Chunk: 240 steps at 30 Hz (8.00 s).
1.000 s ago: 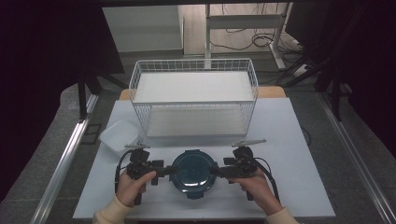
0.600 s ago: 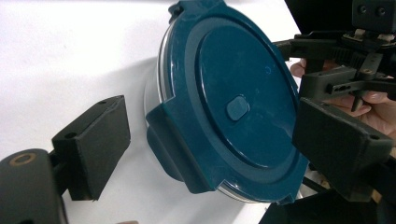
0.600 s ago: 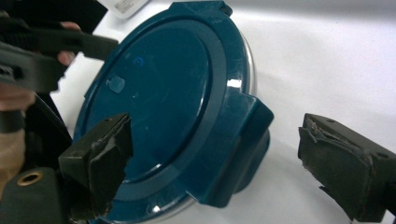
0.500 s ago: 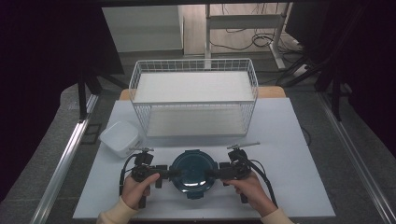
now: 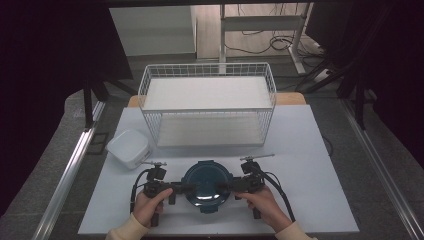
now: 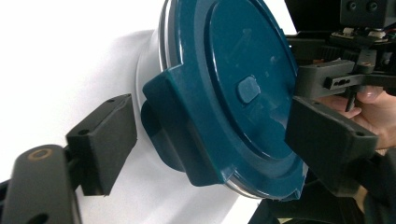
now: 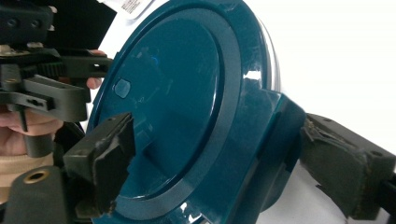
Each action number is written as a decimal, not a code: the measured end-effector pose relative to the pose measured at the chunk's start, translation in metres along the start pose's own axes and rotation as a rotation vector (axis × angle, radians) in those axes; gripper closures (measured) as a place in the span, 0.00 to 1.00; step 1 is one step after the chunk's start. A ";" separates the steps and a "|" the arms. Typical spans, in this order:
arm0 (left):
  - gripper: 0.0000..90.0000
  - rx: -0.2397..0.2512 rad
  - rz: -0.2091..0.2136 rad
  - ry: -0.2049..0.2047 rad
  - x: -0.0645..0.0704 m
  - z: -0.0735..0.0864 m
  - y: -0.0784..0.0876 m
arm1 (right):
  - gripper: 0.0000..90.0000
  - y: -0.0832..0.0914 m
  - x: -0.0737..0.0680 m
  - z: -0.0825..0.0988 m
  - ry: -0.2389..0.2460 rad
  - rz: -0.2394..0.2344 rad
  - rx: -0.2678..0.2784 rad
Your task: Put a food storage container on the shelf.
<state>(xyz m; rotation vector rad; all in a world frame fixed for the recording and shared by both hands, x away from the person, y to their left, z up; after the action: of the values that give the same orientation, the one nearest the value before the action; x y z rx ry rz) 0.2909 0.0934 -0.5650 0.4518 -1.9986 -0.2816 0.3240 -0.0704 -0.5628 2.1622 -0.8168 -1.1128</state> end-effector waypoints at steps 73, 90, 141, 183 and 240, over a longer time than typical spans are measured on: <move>0.47 0.075 0.045 -0.014 0.024 -0.017 0.011 | 0.44 0.042 -0.011 -0.019 0.000 -0.013 0.136; 0.47 0.074 0.034 -0.077 0.043 -0.058 0.016 | 0.44 0.062 -0.014 -0.052 0.012 -0.011 0.206; 0.46 0.107 0.022 -0.223 0.125 -0.171 0.057 | 0.45 0.141 -0.056 -0.161 0.110 0.002 0.303; 0.45 0.100 0.040 -0.177 0.112 -0.264 0.063 | 0.46 0.140 -0.043 -0.252 0.113 0.015 0.271; 0.23 0.324 -0.049 -0.100 0.071 -0.304 0.058 | 0.12 0.119 -0.011 -0.291 -0.026 0.172 0.296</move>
<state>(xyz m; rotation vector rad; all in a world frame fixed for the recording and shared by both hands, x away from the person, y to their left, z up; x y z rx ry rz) 0.5219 0.1147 -0.3487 0.7033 -2.1414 -0.0088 0.5345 -0.0798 -0.3287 2.2634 -1.2209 -0.9854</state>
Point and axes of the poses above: each handheld gripper's, and its own axes: y roughly backward along the jaws, z roughly out of its underside, x roughly to its right, the point moved 9 cm from there along -y, roughly forward along the jaws, and after that the axes turned 10 degrees about z, right-handed, at the moved point
